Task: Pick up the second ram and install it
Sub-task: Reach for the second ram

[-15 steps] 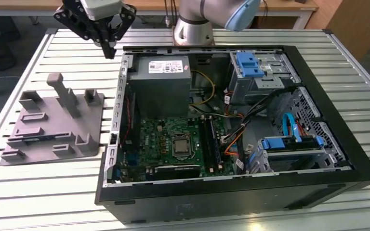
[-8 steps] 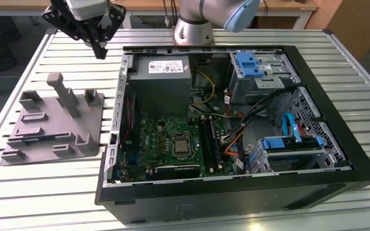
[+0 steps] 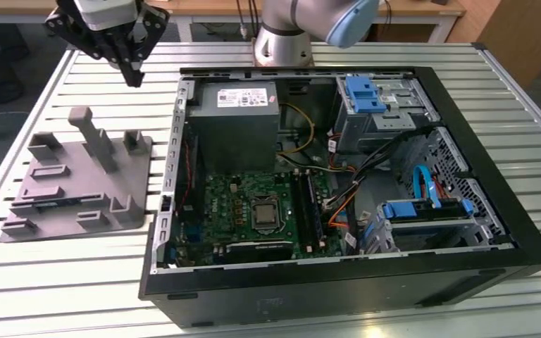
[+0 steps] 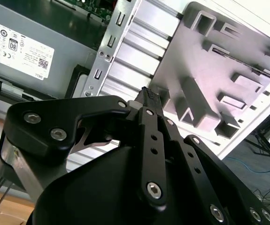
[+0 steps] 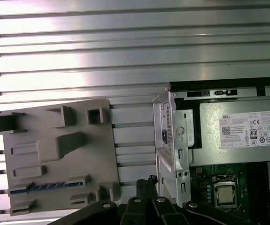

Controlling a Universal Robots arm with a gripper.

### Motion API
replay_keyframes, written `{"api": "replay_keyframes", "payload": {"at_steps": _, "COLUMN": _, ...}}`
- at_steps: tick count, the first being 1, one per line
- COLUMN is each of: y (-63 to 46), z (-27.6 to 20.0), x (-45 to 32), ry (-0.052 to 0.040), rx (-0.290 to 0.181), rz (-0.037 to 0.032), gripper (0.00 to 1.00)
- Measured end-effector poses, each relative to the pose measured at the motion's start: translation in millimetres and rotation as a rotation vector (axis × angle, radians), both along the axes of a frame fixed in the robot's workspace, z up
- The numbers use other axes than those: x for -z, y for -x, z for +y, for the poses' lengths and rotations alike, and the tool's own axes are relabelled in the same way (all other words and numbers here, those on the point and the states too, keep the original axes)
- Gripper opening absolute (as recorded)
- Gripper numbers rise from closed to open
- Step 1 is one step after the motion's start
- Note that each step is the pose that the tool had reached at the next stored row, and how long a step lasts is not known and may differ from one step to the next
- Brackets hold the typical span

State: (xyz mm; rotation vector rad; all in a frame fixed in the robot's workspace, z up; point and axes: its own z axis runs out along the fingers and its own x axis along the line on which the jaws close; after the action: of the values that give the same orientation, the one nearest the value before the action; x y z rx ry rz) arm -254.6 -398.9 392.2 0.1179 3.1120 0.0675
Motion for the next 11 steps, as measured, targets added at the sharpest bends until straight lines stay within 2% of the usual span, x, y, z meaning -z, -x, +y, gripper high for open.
{"api": "replay_keyframes", "payload": {"at_steps": 11, "y": 26.1, "z": 0.0, "x": 0.6, "ry": 0.0000, "rx": 0.000, "rz": 0.0000, "gripper": 0.10}}
